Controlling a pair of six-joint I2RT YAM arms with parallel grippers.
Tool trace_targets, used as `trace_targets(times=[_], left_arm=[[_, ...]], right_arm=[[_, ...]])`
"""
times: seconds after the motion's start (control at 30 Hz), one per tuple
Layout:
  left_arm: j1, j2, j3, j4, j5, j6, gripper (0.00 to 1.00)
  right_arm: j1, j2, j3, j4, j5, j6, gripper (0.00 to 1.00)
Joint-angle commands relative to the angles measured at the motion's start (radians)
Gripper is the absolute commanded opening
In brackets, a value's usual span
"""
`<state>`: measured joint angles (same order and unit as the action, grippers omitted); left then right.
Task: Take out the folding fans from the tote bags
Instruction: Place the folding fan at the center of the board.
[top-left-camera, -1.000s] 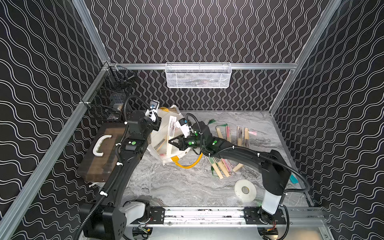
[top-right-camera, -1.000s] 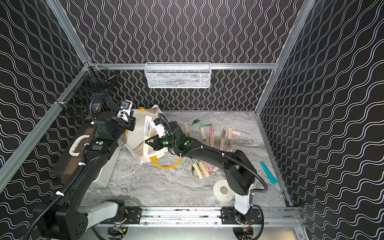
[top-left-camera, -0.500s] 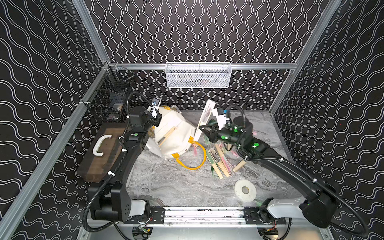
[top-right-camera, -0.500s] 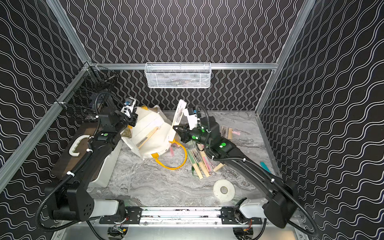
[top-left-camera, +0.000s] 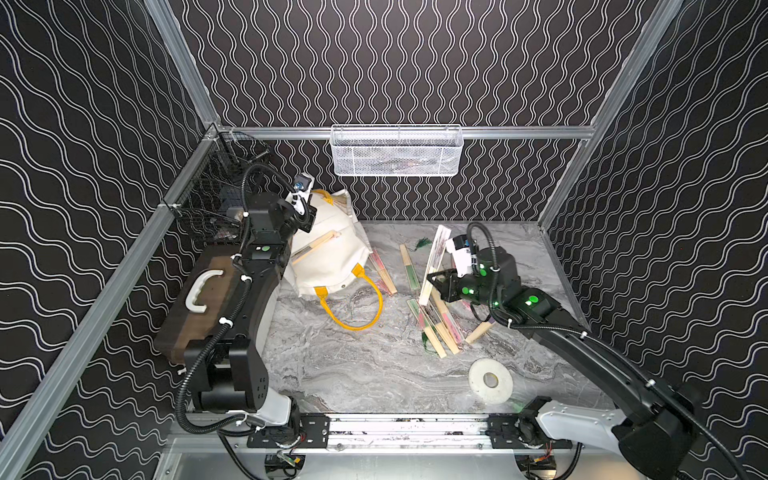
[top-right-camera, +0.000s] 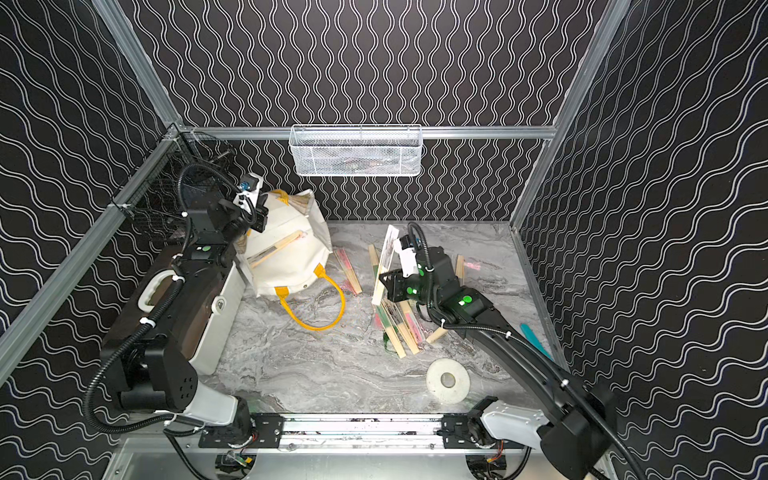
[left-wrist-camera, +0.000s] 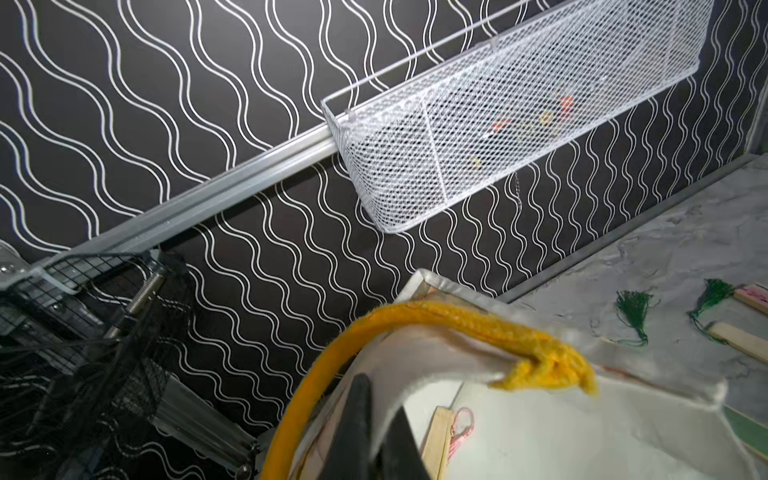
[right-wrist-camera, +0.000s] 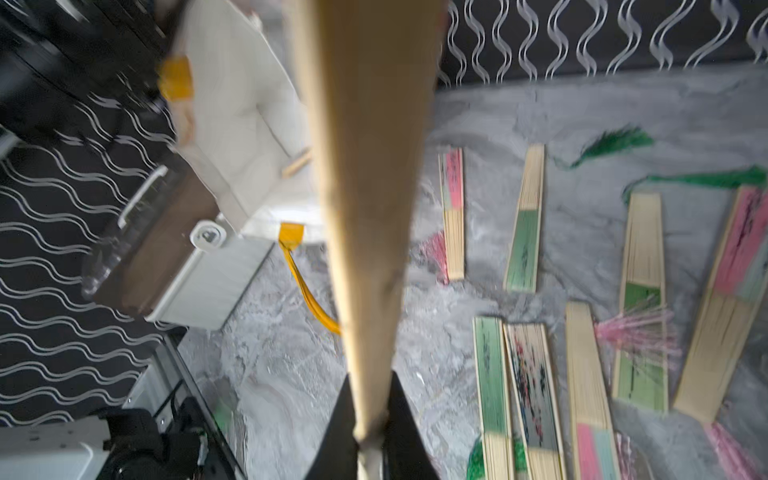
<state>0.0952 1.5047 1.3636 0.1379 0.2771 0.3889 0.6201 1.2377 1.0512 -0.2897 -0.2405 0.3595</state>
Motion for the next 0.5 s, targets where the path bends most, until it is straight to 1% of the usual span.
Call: trace_targets(times=[0.0,0.07,0.2,0.37,0.47], left_arm=[[0.008,-0.005,0.037,0.054,0.022,0.029,0.00],[0.021,-0.012,0.053,0.047,0.008,0.030,0.00],[0.052,-0.031,0.068,0.045,0.002,0.000,0.00],[0.076,-0.059,0.054,0.066,0.027,-0.036,0.00],[0.077,-0.068,0.053,0.063,0.026,-0.039,0.00]], right_arm=[[0.000,0.070,-0.025,-0.085,-0.152,0.012,0.08],[0.000,0.135,-0.040,-0.087,-0.248,0.008,0.08],[0.001,0.272,-0.022,-0.115,-0.381,-0.034,0.08],[0.011,0.467,0.027,-0.089,-0.462,-0.049,0.07],[0.038,0.569,0.074,-0.113,-0.477,-0.077,0.08]])
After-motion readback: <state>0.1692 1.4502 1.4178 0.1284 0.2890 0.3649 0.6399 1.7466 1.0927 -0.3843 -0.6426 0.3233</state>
